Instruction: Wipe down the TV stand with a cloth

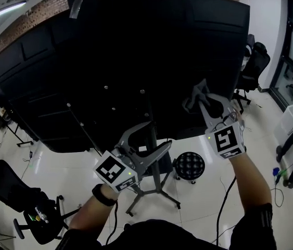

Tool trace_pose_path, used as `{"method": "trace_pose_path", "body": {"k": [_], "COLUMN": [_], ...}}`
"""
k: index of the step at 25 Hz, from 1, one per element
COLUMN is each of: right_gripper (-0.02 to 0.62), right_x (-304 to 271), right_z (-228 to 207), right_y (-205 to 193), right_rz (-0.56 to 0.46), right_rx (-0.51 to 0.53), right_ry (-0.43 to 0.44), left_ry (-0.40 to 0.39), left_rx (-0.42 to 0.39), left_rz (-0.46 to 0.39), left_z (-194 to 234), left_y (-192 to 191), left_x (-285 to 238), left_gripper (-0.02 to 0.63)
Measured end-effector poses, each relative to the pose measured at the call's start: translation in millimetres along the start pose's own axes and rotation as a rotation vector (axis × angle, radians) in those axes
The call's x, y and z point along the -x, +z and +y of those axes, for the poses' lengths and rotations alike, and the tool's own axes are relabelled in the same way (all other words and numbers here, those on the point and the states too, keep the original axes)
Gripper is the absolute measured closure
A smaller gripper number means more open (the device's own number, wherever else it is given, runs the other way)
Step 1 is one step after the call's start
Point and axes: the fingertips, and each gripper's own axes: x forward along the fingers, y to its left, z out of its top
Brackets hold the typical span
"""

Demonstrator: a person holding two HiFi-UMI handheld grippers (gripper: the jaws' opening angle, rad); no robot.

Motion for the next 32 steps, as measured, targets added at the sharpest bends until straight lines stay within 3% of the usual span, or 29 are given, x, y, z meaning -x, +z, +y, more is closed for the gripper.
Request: {"method": "trace_pose_path", "body": {"k": [5, 12, 24, 29, 32], "right_gripper": [0.58, 0.58, 0.58, 0.58, 0.58], "right_x": [-0.9, -30.1, -107.5, -146.4, -172.3], "right_z": [28.6, 78.8, 204.0, 255.4, 280.8], "right_y": [64.7, 150.5, 301.0, 347.9, 370.2], "right_rz": [-0.071, -0.179, -0.321, -0.305, -0.281], "right_rx": [0.088, 0.122, 0.194, 0.275, 0.376], "right_ry": [0.033, 0.099, 0.204, 0.22, 0.195], "left_ry": [0.053, 0.166, 0.353, 0.388, 0.4], "left_rx": [-0.006, -0.041, -0.083, -0.103, -0.101], "left_rz": [-0.02, -0.046, -0.073, -0.07, -0.068], "left_z": [21.1, 64.8, 150.1, 172.1, 184.8], "left_y": [9.7, 31.6, 63.5, 69.7, 69.6], "left_x": [37.7, 115.3, 271.1, 327.0, 354.7], "left_gripper": [0.299, 0.299, 0.299, 0.299, 0.299]}}
